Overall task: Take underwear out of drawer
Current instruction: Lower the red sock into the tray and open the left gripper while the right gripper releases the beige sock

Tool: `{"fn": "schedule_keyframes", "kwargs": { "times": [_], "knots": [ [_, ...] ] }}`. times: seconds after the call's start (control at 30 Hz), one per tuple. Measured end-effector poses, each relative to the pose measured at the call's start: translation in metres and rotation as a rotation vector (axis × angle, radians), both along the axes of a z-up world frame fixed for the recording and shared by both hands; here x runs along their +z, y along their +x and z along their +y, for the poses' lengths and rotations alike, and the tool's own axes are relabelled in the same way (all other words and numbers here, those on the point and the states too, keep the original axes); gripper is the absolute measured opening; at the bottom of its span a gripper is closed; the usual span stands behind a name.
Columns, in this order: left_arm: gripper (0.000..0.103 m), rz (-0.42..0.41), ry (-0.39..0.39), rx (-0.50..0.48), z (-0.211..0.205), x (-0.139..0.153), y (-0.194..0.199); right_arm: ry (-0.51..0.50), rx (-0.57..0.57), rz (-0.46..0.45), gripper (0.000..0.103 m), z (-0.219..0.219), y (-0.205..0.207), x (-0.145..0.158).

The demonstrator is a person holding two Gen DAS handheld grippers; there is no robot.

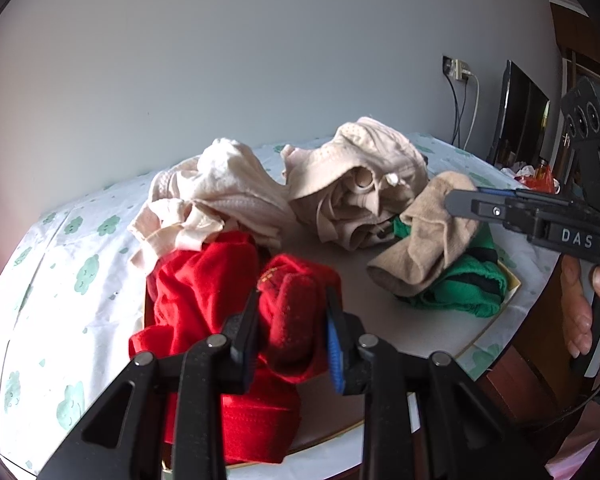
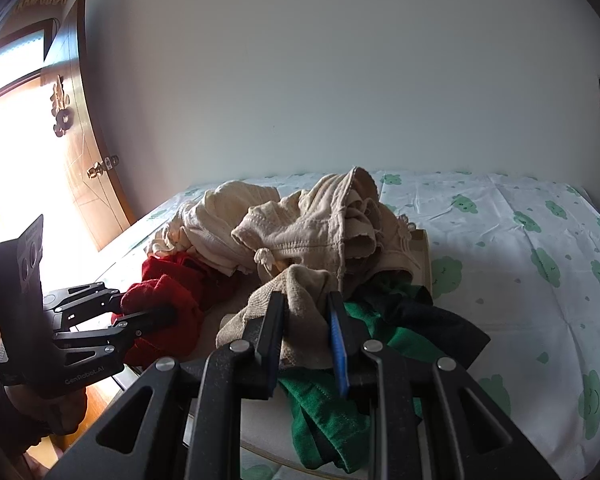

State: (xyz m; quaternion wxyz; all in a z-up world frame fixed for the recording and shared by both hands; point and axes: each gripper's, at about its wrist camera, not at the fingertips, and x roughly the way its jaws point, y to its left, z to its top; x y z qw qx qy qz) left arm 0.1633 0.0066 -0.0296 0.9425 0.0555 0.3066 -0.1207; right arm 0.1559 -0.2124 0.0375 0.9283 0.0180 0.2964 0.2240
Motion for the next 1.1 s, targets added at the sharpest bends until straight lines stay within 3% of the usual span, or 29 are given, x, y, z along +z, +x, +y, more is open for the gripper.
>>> {"fn": "schedule_keyframes", "kwargs": {
  "times": [1.1],
  "knots": [
    [0.031, 0.019, 0.055, -0.045, -0.009, -0.016, 0.007, -0.036, 0.015, 0.067, 0.024, 0.009, -0.001, -0.020]
  ]
}}
